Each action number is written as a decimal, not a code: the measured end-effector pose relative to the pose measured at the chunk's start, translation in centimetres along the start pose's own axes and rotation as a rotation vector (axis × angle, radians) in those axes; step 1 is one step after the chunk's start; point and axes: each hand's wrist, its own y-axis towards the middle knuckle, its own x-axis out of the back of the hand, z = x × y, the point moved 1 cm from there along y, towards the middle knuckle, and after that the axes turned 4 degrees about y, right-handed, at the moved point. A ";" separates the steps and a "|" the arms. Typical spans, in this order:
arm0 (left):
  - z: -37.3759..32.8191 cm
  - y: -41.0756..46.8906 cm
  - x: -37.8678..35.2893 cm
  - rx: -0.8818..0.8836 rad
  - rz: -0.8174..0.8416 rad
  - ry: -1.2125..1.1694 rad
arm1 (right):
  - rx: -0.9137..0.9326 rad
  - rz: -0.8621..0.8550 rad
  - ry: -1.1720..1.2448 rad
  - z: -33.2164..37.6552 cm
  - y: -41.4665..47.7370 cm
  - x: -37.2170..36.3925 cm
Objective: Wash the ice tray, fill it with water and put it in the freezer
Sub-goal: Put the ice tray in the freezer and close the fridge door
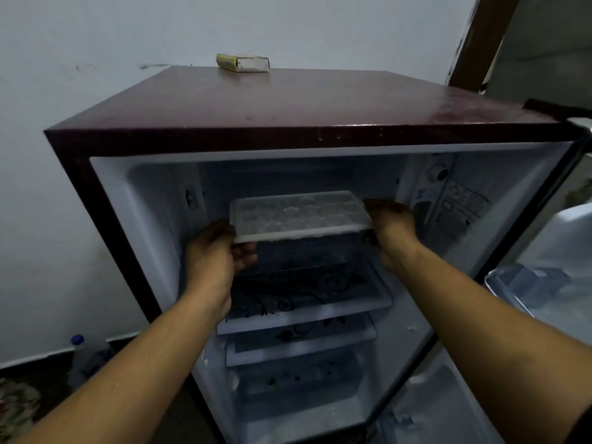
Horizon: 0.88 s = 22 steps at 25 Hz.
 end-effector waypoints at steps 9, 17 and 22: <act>0.6 -0.6 0.1 -0.174 -0.046 0.228 | 0.186 -0.176 0.065 -1.7 -0.2 -0.5; 4.2 -0.1 1.5 -0.829 0.079 1.351 | 0.842 -0.060 -0.930 -6.7 -2.7 0.0; 3.8 1.7 1.3 -0.845 0.129 1.525 | 0.810 0.062 -1.094 -6.4 -1.2 -0.2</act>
